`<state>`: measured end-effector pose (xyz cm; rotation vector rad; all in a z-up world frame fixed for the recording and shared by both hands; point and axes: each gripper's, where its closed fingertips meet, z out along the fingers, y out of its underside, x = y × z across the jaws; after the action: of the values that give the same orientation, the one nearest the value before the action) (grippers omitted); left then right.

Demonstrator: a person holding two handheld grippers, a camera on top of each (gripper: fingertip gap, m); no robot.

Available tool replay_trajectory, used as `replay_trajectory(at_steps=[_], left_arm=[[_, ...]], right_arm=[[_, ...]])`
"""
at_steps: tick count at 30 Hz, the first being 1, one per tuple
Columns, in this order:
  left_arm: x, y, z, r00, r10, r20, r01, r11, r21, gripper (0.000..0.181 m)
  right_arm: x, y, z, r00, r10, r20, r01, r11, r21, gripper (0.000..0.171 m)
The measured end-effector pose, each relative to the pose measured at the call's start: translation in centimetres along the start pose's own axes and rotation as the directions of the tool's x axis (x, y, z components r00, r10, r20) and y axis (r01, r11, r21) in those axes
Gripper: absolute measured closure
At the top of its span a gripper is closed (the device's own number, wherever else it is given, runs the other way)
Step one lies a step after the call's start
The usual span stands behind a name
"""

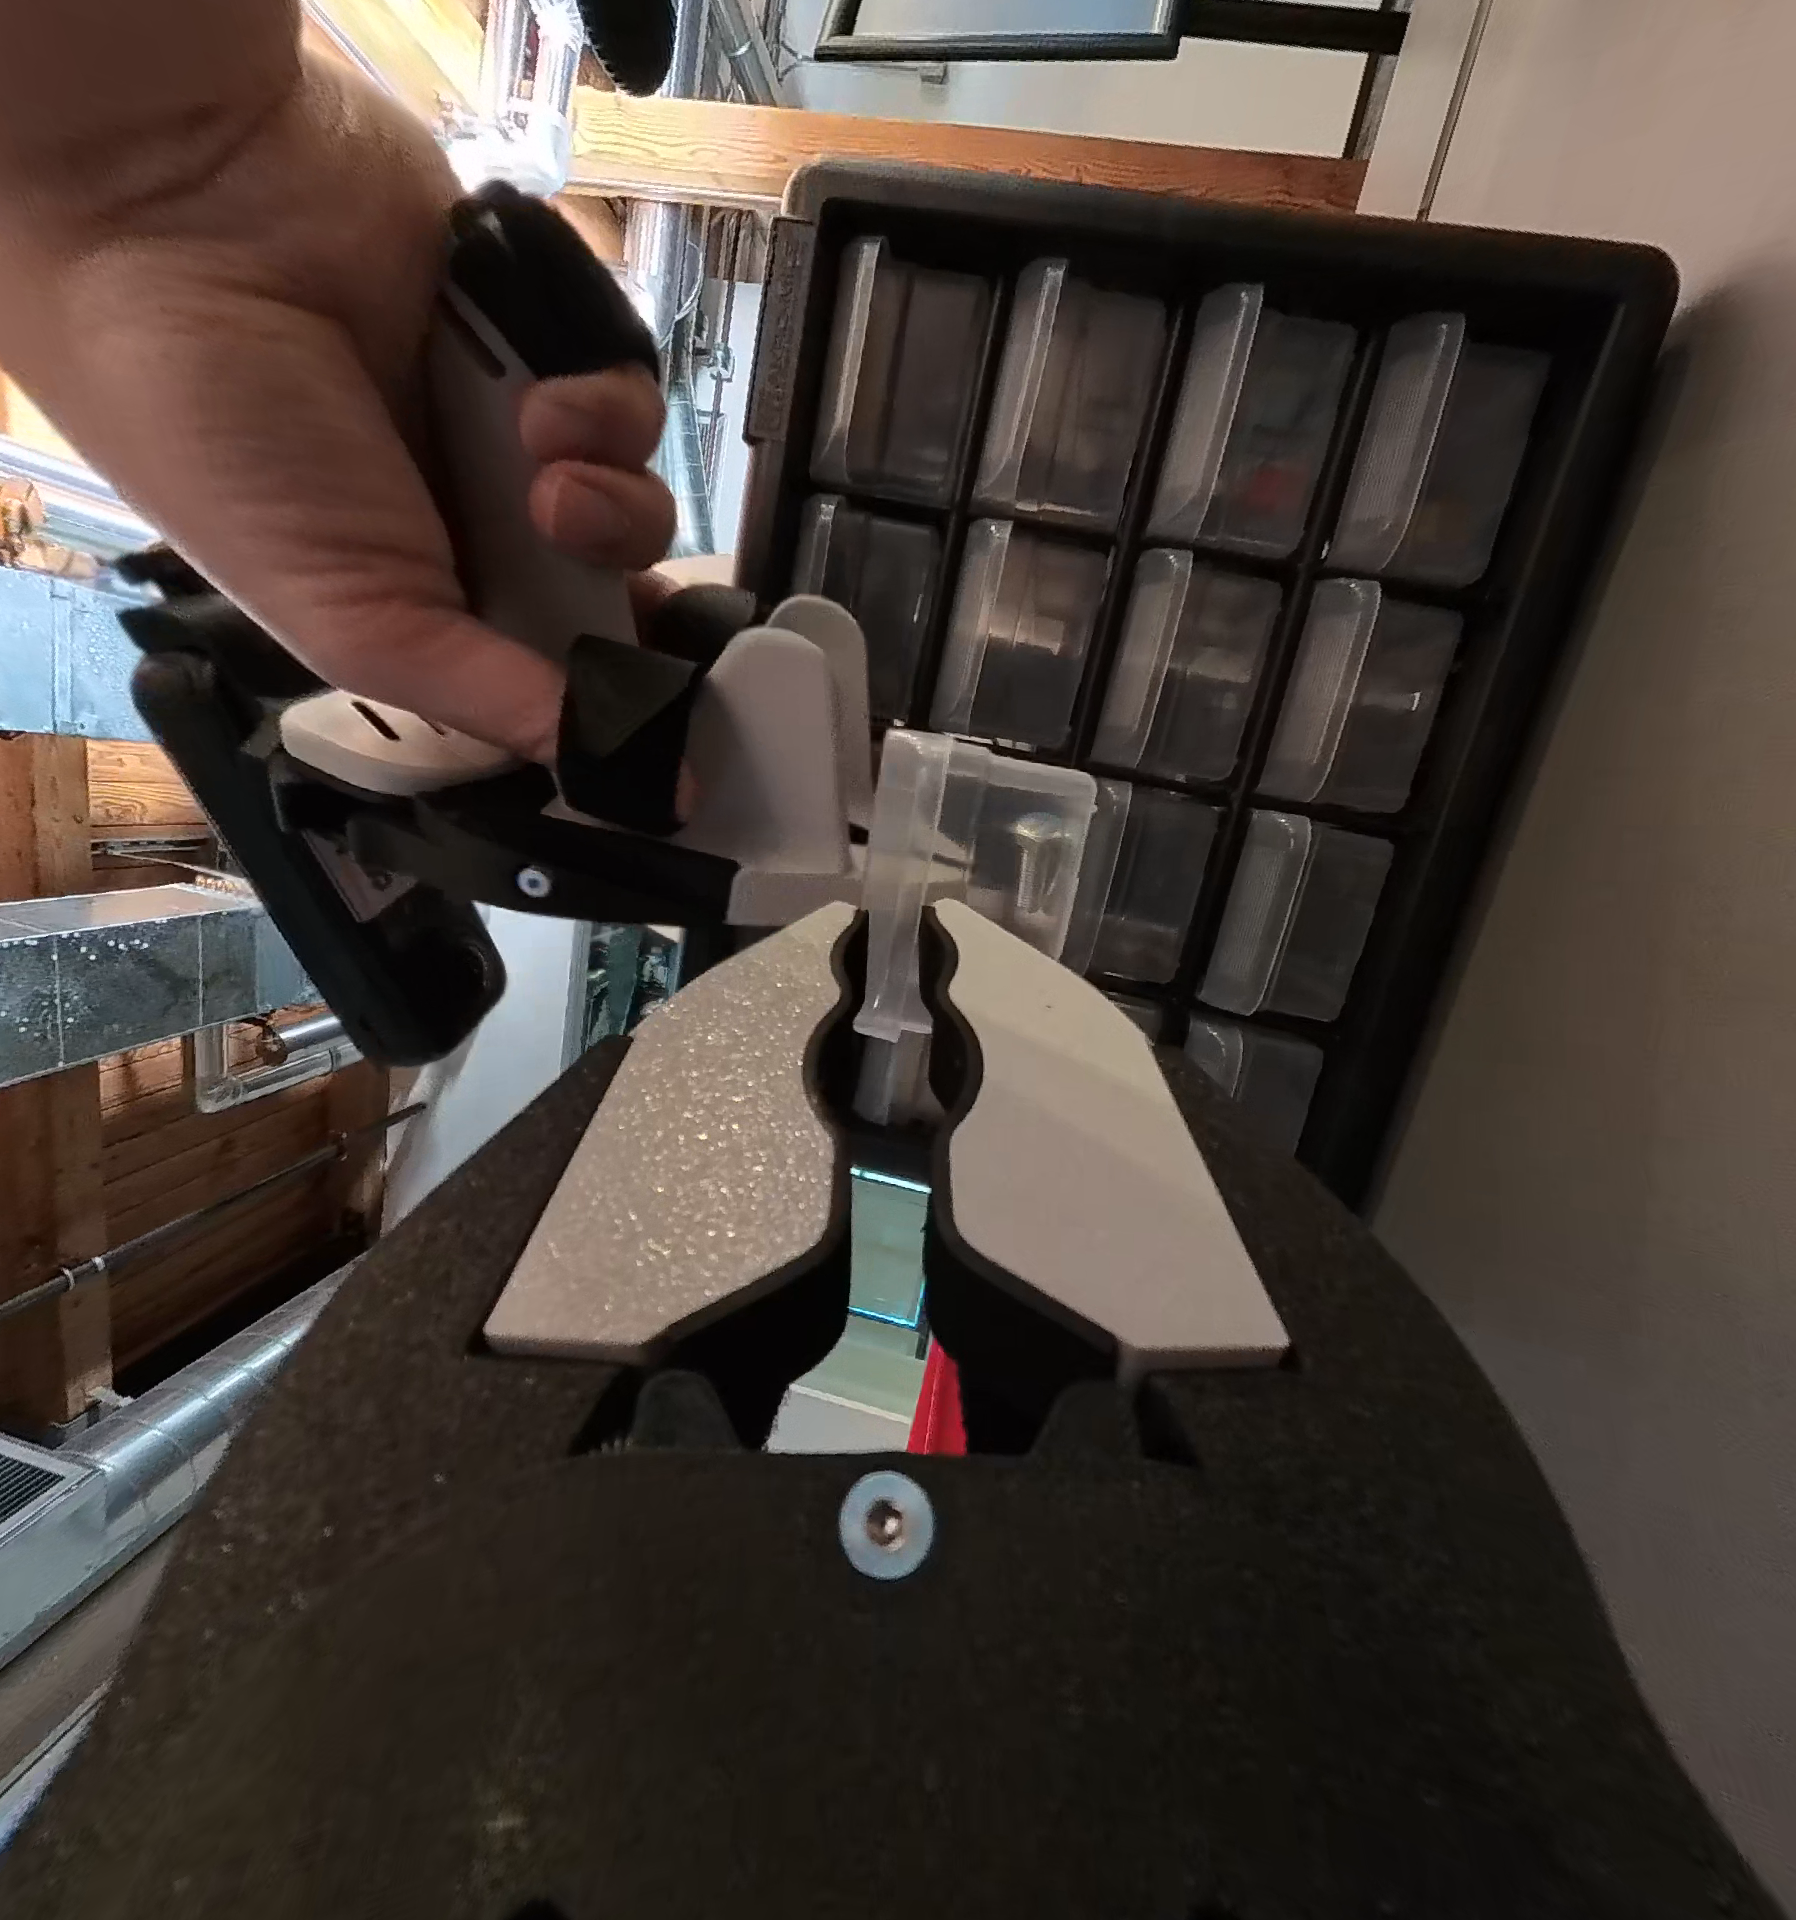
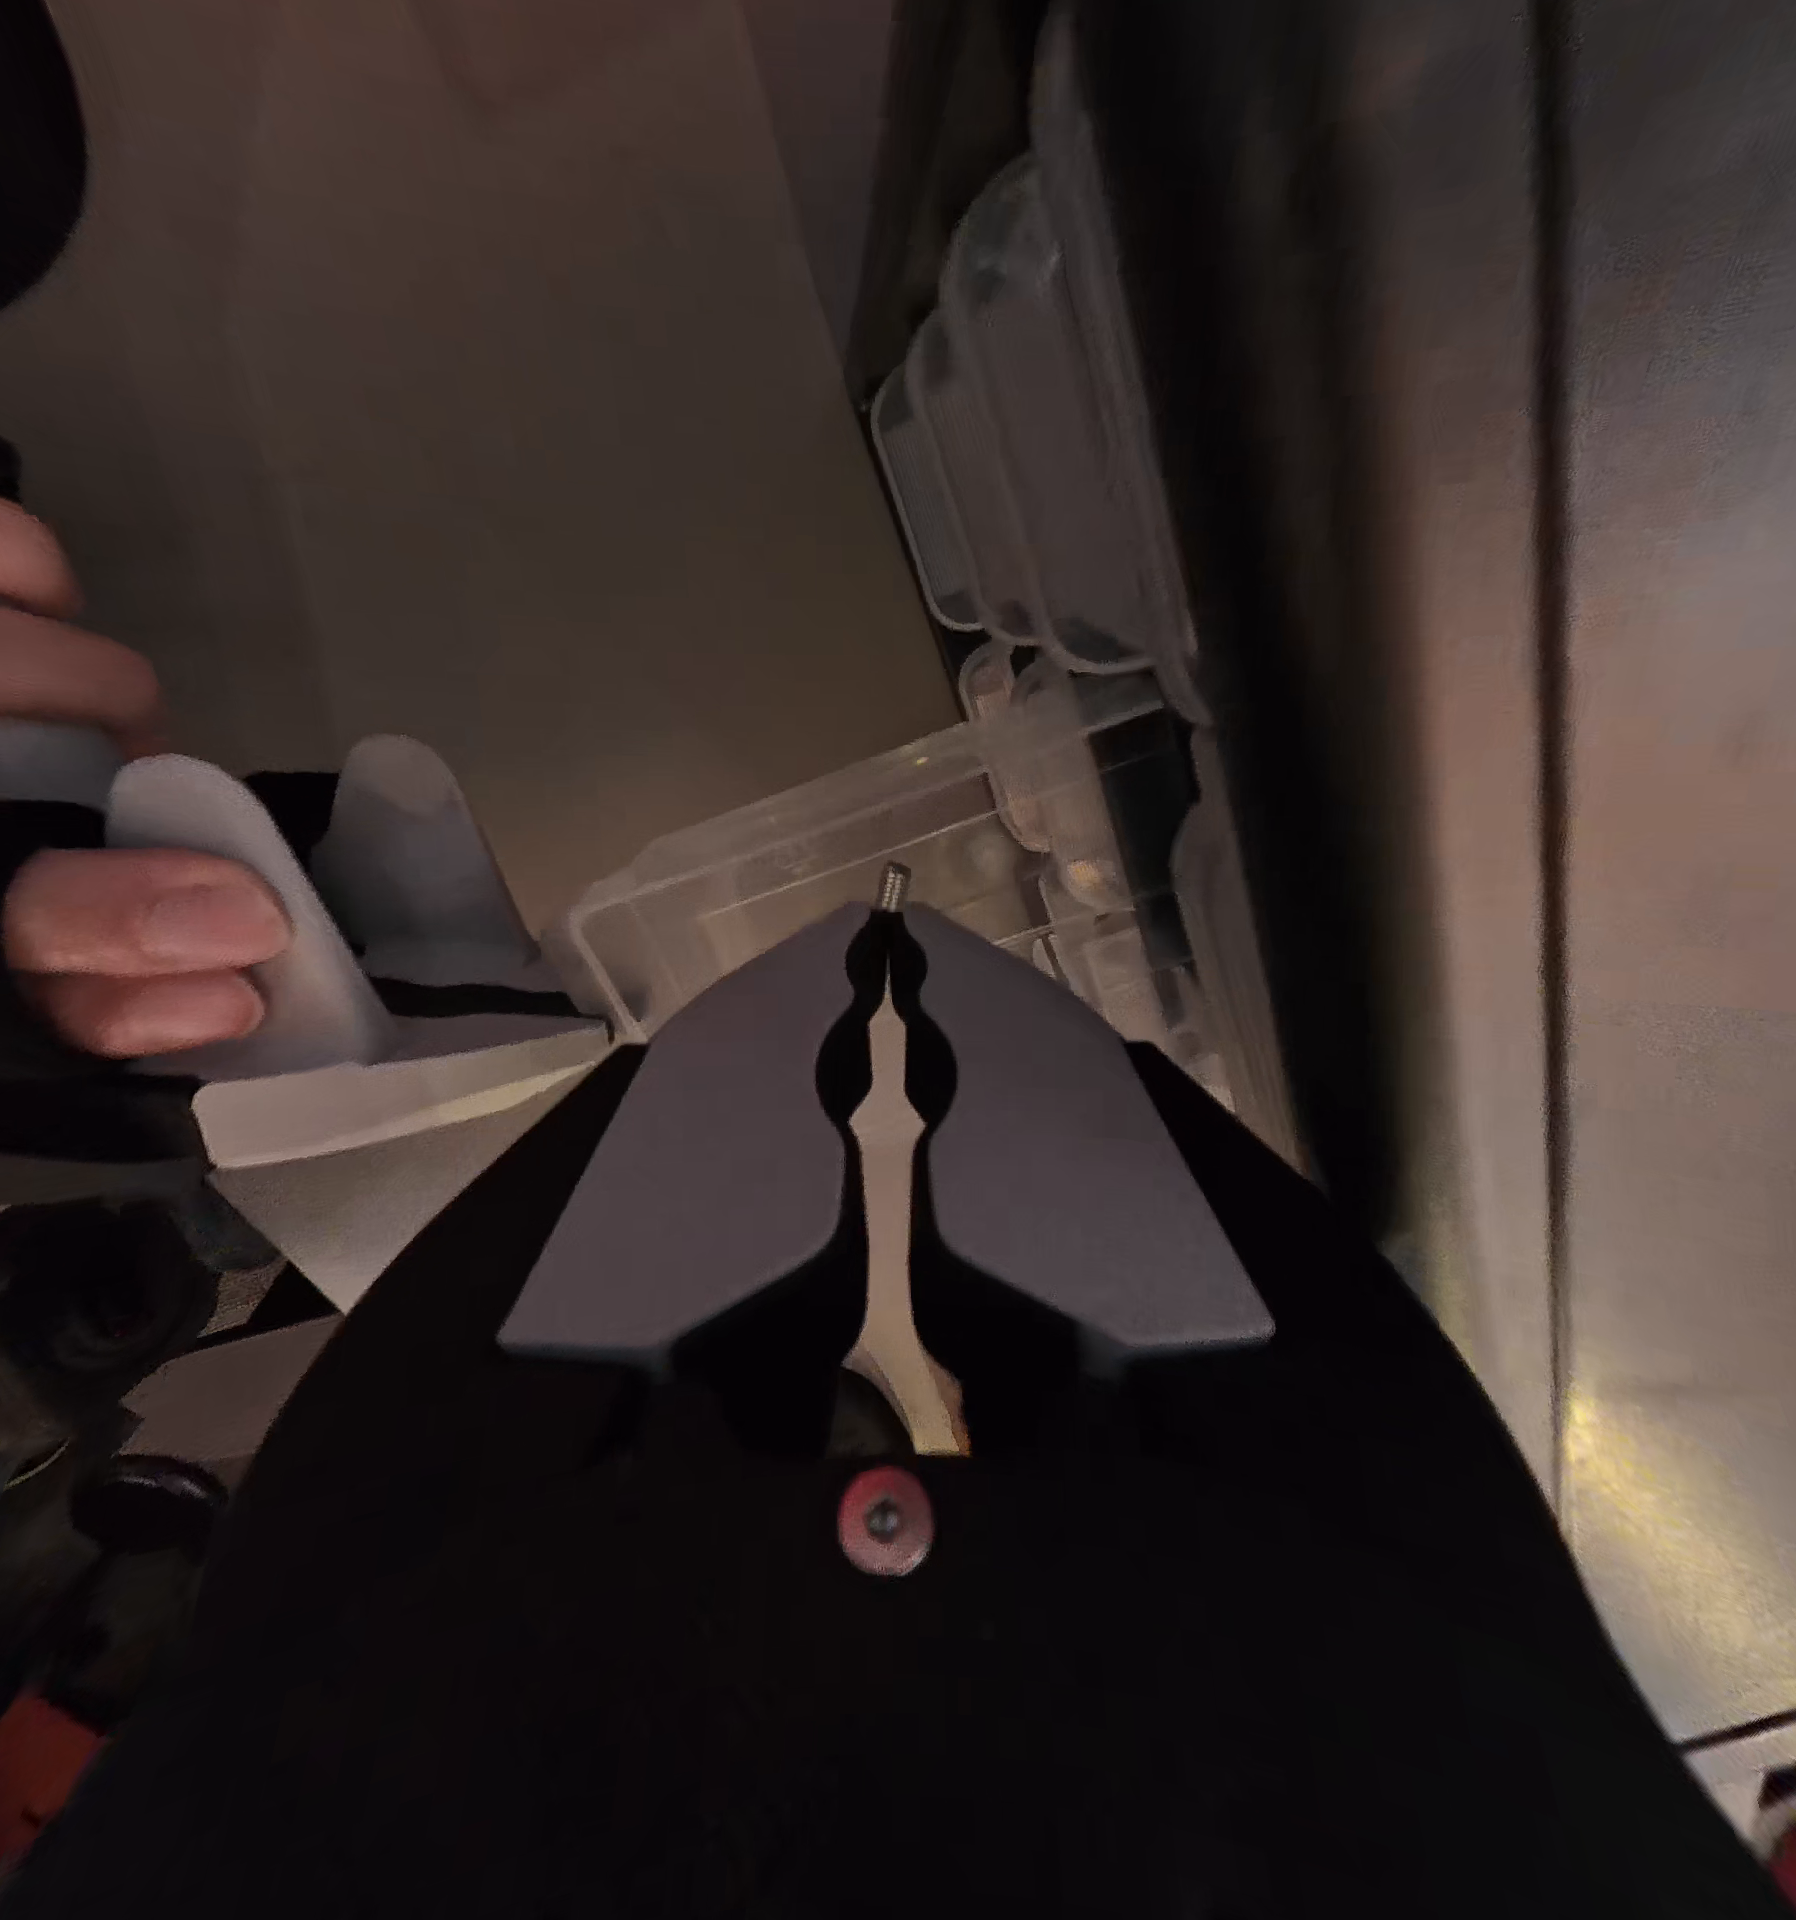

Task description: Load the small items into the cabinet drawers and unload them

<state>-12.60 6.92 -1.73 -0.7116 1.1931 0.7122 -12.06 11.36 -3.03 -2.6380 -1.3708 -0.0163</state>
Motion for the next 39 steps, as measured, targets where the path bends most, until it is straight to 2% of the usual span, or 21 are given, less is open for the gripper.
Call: replay_trajectory(at_steps=[4, 9, 13, 17, 26, 28, 31, 35, 39], left_arm=[[0.1, -0.1, 0.0, 1.0, 0.006, 0.001, -0.006, 1.0, 0.002, 0.172], [0.1, -0.3, -0.1, 1.0, 0.008, 0.003, -0.008, 1.0, 0.005, 0.172], [0.1, -0.4, -0.1, 1.0, 0.014, 0.004, -0.014, 1.0, 0.003, 0.172], [0.1, -0.3, -0.2, 1.0, 0.01, 0.002, -0.01, 1.0, 0.0, 0.172], [0.1, -0.2, -0.4, 1.0, 0.009, -0.001, -0.009, 1.0, -0.007, 0.172], [0.1, -0.2, -0.4, 1.0, 0.011, -0.002, -0.011, 1.0, -0.007, 0.172], [0.1, -0.1, -0.4, 1.0, 0.009, -0.004, -0.009, 1.0, -0.007, 0.172], [0.0, 0.0, -0.4, 1.0, 0.001, -0.002, -0.002, 1.0, -0.009, 0.173], [0.0, 0.1, -0.2, 1.0, -0.005, -0.002, 0.005, 1.0, -0.013, 0.173]], right_arm=[[-0.1, 0.3, 0.2, 1.0, 0.009, 0.014, -0.009, 1.0, -0.008, 0.17], [0.2, 0.7, 1.0, 0.997, -0.032, -0.076, 0.027, 0.997, -0.073, 0.167], [-0.2, 0.4, 0.7, 0.999, 0.017, -0.041, -0.019, 0.998, -0.056, 0.157], [-0.1, 0.3, 0.6, 0.999, 0.013, -0.035, -0.015, 0.999, -0.049, 0.156], [-0.5, 0.6, 1.5, 0.998, -0.056, -0.028, 0.052, 0.989, -0.138, 0.157], [-0.5, 0.7, 1.6, 0.997, -0.069, -0.022, 0.065, 0.986, -0.153, 0.163], [-0.6, 0.6, 1.6, 0.997, -0.071, -0.009, 0.068, 0.984, -0.162, 0.164], [-0.5, 0.6, 1.4, 0.997, -0.073, -0.008, 0.071, 0.988, -0.14, 0.164], [-0.1, -0.5, 0.0, 0.999, -0.04, -0.012, 0.04, 0.999, -0.007, 0.164]])
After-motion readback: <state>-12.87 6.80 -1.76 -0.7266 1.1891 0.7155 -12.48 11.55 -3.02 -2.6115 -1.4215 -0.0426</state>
